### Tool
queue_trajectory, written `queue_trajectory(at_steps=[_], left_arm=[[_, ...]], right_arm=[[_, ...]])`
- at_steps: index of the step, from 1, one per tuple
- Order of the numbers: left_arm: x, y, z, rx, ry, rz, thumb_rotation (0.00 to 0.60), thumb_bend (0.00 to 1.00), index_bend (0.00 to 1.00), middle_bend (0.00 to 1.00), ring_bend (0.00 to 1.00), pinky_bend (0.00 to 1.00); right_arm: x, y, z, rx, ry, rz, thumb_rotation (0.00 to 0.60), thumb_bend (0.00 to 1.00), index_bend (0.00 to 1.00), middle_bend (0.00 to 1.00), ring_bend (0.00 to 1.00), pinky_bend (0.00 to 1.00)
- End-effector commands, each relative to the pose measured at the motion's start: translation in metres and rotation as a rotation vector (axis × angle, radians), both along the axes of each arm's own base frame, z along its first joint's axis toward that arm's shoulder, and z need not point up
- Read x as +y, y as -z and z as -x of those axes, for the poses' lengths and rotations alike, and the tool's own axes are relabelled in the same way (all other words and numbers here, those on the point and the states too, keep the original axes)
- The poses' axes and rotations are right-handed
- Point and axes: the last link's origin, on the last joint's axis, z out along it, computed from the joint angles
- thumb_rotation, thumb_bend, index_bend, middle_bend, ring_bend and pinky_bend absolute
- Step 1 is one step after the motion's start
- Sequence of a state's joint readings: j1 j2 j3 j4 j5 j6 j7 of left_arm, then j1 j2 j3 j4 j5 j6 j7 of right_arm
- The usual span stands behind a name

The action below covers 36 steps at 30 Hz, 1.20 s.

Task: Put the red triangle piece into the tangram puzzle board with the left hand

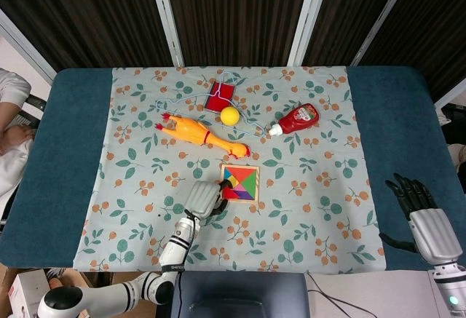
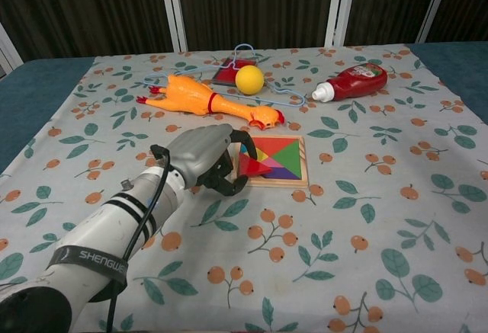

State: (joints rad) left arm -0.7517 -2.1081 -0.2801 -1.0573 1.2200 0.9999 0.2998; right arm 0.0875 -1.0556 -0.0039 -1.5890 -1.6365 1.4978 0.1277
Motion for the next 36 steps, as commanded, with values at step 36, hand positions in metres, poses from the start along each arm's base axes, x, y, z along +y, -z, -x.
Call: queue_trajectory(at_steps=[36], left_arm=[[-0.0052, 0.0022, -0.0020, 0.011, 0.006, 0.014, 0.600, 0.42, 0.34, 1.00, 1.00, 1.00]], right_arm=[[0.0044, -0.0044, 0.0034, -0.007, 0.000, 0.004, 0.600, 0.20, 0.00, 0.00, 0.00, 0.00]])
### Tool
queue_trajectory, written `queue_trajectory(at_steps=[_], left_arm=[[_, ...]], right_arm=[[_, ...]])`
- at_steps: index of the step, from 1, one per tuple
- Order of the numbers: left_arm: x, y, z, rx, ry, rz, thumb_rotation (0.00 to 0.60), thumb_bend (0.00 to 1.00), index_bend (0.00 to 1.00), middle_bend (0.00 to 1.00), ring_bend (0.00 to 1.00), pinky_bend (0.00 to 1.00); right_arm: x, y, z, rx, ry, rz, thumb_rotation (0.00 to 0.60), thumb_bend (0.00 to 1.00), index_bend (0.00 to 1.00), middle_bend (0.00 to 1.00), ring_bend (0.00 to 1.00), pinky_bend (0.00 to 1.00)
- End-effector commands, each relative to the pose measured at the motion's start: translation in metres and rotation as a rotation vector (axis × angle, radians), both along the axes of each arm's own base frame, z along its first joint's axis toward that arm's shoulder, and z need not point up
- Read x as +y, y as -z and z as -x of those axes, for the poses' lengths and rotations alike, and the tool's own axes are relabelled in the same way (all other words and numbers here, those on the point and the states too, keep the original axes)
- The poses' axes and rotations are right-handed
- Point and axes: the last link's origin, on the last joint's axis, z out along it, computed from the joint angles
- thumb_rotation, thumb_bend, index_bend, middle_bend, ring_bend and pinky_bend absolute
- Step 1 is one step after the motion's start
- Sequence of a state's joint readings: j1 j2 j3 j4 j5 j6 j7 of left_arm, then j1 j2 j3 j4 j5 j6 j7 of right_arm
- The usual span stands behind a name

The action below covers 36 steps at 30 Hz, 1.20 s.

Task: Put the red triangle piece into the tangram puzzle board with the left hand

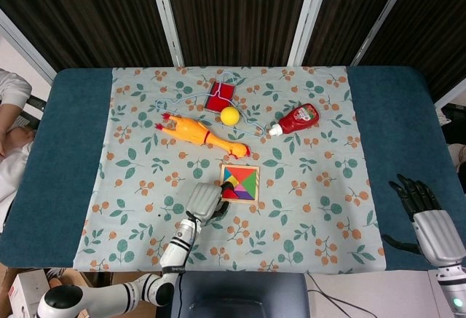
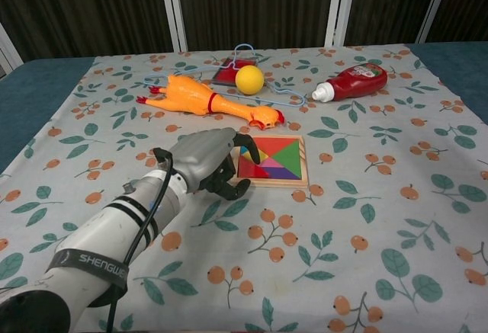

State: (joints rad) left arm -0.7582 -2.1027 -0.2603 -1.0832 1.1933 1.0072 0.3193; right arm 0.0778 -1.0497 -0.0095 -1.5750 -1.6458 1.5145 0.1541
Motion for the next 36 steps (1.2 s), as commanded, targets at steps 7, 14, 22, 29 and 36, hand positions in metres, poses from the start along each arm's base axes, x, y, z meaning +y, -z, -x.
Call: queue_trajectory(at_steps=[7, 14, 22, 29, 36], left_arm=[[-0.001, 0.001, 0.001, 0.006, 0.003, 0.003, 0.600, 0.42, 0.35, 1.00, 1.00, 1.00], [-0.004, 0.002, 0.000, 0.013, 0.012, 0.010, 0.600, 0.42, 0.36, 1.00, 1.00, 1.00], [-0.003, 0.001, 0.002, 0.018, 0.009, 0.007, 0.600, 0.42, 0.38, 1.00, 1.00, 1.00], [-0.002, 0.000, 0.004, 0.014, 0.005, 0.006, 0.600, 0.42, 0.40, 1.00, 1.00, 1.00], [-0.010, -0.018, 0.004, -0.013, 0.064, -0.023, 0.600, 0.42, 0.32, 1.00, 1.00, 1.00]], right_arm=[[0.000, -0.002, 0.001, -0.006, 0.003, 0.004, 0.600, 0.20, 0.00, 0.00, 0.00, 0.00], [0.000, -0.002, 0.001, -0.007, 0.003, 0.004, 0.600, 0.20, 0.00, 0.00, 0.00, 0.00], [0.000, -0.002, 0.001, -0.006, 0.003, 0.002, 0.600, 0.20, 0.00, 0.00, 0.00, 0.00], [0.000, -0.002, 0.001, -0.003, 0.003, 0.000, 0.600, 0.20, 0.00, 0.00, 0.00, 0.00], [0.000, -0.002, 0.001, -0.001, 0.003, 0.005, 0.600, 0.20, 0.00, 0.00, 0.00, 0.00]])
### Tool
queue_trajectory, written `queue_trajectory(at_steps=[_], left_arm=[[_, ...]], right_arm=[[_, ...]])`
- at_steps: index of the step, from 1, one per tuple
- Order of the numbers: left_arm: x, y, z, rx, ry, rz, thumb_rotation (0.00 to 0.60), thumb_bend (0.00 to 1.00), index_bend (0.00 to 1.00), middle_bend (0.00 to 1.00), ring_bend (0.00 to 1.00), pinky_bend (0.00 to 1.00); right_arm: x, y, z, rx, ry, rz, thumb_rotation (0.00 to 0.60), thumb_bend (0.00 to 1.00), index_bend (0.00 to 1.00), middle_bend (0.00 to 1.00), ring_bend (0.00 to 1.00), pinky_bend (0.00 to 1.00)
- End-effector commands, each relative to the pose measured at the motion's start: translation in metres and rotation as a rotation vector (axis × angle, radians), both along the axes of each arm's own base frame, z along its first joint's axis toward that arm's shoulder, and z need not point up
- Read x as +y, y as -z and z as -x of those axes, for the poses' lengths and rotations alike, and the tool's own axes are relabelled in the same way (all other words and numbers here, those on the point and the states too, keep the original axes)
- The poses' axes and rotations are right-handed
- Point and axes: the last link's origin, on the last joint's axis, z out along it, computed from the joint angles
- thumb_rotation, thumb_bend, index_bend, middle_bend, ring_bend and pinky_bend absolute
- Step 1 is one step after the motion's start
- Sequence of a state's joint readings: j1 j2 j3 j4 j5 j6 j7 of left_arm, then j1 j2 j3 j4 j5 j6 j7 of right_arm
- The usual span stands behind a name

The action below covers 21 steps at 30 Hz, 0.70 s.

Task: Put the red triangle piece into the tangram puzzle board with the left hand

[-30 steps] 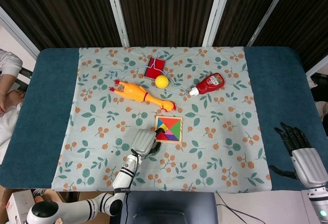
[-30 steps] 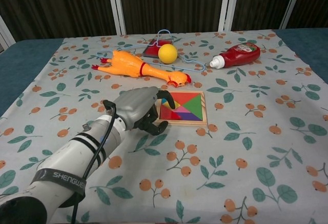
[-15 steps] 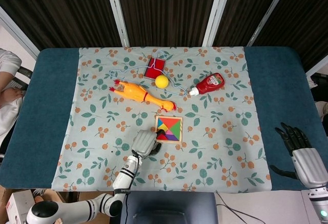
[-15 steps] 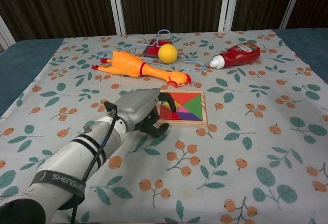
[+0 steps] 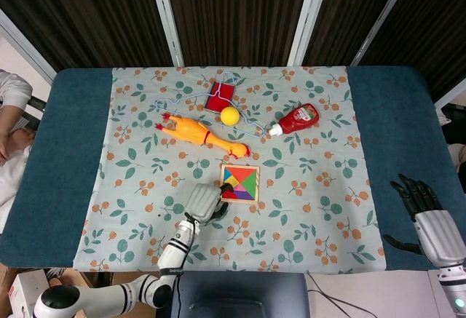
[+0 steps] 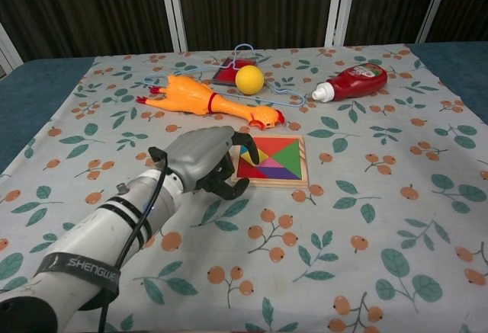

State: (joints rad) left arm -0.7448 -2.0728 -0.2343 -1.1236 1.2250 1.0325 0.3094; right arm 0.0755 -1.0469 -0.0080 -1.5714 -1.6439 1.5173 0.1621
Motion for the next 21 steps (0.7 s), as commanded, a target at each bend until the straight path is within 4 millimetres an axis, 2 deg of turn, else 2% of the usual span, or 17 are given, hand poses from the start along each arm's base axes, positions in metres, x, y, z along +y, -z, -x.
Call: queue_trajectory(at_steps=[1, 3, 5, 6, 7, 8, 9, 11, 14, 17, 21], left_arm=[[-0.007, -0.013, 0.004, -0.009, 0.036, -0.019, 0.600, 0.42, 0.31, 1.00, 1.00, 1.00], [-0.009, -0.017, 0.005, -0.011, 0.042, -0.023, 0.600, 0.42, 0.26, 0.98, 1.00, 1.00], [-0.015, -0.034, 0.015, -0.021, 0.059, -0.051, 0.600, 0.42, 0.19, 0.84, 0.87, 0.94], [-0.023, -0.049, 0.028, -0.019, 0.067, -0.070, 0.600, 0.42, 0.14, 0.65, 0.68, 0.79], [-0.037, -0.084, 0.073, 0.042, 0.031, -0.132, 0.600, 0.42, 0.13, 0.54, 0.55, 0.68], [-0.055, -0.110, 0.096, 0.069, 0.034, -0.148, 0.600, 0.42, 0.12, 0.40, 0.39, 0.52], [-0.067, -0.129, 0.113, 0.091, 0.035, -0.153, 0.600, 0.42, 0.11, 0.29, 0.27, 0.39], [-0.090, -0.166, 0.146, 0.129, 0.020, -0.191, 0.600, 0.43, 0.10, 0.15, 0.11, 0.23], [-0.118, -0.203, 0.181, 0.129, -0.004, -0.292, 0.600, 0.43, 0.05, 0.05, 0.02, 0.15], [-0.126, -0.228, 0.204, 0.072, -0.044, -0.413, 0.600, 0.43, 0.01, 0.01, 0.00, 0.13], [-0.125, -0.238, 0.211, 0.015, -0.071, -0.370, 0.600, 0.42, 0.00, 0.02, 0.00, 0.13]], right_arm=[[0.000, 0.000, 0.000, 0.001, 0.000, 0.000, 0.600, 0.20, 0.00, 0.00, 0.00, 0.00], [0.000, 0.000, 0.000, 0.001, 0.000, 0.001, 0.600, 0.20, 0.00, 0.00, 0.00, 0.00], [0.000, -0.001, 0.001, 0.004, 0.003, 0.002, 0.600, 0.20, 0.00, 0.00, 0.00, 0.00], [0.000, 0.000, 0.001, 0.007, 0.006, 0.002, 0.600, 0.20, 0.00, 0.00, 0.00, 0.00], [0.001, 0.002, 0.001, 0.019, 0.009, -0.004, 0.600, 0.20, 0.00, 0.00, 0.00, 0.00], [0.001, 0.004, 0.000, 0.026, 0.007, -0.004, 0.600, 0.20, 0.00, 0.00, 0.00, 0.00], [0.002, 0.006, -0.001, 0.034, 0.005, -0.005, 0.600, 0.20, 0.00, 0.00, 0.00, 0.00], [0.002, 0.012, -0.003, 0.051, 0.001, -0.012, 0.600, 0.20, 0.00, 0.00, 0.00, 0.00], [0.002, 0.021, -0.007, 0.080, -0.002, -0.023, 0.600, 0.20, 0.00, 0.00, 0.00, 0.00], [0.003, 0.030, -0.012, 0.106, -0.011, -0.030, 0.600, 0.20, 0.00, 0.00, 0.00, 0.00], [0.004, 0.036, -0.016, 0.122, -0.012, -0.025, 0.600, 0.20, 0.00, 0.00, 0.00, 0.00]])
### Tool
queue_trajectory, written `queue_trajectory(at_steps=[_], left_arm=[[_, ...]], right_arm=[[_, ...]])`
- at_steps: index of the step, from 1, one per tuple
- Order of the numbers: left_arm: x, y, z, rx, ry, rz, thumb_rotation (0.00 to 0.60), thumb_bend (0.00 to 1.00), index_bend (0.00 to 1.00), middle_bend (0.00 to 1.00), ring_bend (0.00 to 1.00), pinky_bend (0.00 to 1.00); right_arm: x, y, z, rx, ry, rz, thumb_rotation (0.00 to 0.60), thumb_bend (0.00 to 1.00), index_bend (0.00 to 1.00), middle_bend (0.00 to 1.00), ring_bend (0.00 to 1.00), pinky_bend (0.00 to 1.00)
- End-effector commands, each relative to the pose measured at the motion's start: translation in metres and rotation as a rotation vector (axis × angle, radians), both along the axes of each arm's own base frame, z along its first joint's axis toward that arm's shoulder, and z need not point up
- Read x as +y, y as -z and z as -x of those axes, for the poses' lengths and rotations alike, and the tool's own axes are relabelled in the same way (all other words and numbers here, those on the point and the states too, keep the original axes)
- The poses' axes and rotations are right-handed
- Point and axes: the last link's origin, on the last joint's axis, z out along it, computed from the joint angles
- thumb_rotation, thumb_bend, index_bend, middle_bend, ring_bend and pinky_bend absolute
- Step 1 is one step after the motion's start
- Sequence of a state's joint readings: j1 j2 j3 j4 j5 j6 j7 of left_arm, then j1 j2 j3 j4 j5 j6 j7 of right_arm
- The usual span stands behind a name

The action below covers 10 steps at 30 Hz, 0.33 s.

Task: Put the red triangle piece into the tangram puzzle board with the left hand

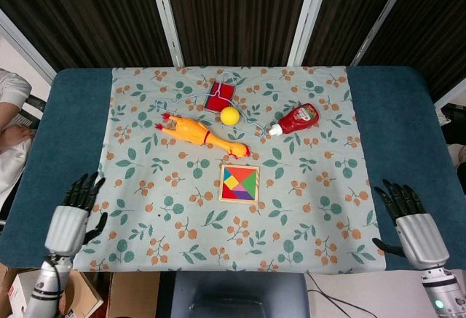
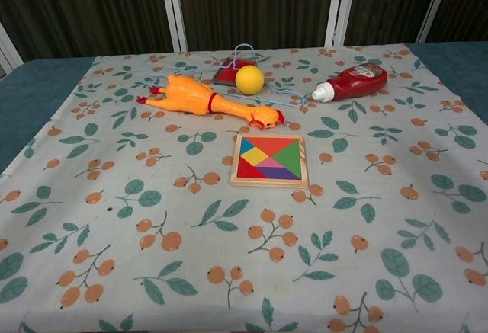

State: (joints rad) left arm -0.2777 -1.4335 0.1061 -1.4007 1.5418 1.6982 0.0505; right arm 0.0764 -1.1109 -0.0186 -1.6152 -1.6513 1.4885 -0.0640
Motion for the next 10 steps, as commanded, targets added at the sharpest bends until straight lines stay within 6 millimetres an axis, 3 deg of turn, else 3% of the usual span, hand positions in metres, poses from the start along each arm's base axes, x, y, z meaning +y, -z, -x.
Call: queue_trajectory(at_steps=[1, 10], left_arm=[[-0.026, -0.020, 0.022, -0.052, -0.017, 0.079, 0.600, 0.42, 0.00, 0.02, 0.00, 0.13], [-0.027, -0.024, 0.032, 0.001, -0.059, 0.152, 0.600, 0.42, 0.00, 0.03, 0.00, 0.13]], right_arm=[[-0.001, 0.008, -0.003, 0.005, 0.008, -0.003, 0.600, 0.20, 0.00, 0.00, 0.00, 0.00], [-0.007, 0.013, -0.003, 0.028, 0.033, 0.007, 0.600, 0.20, 0.00, 0.00, 0.00, 0.00]])
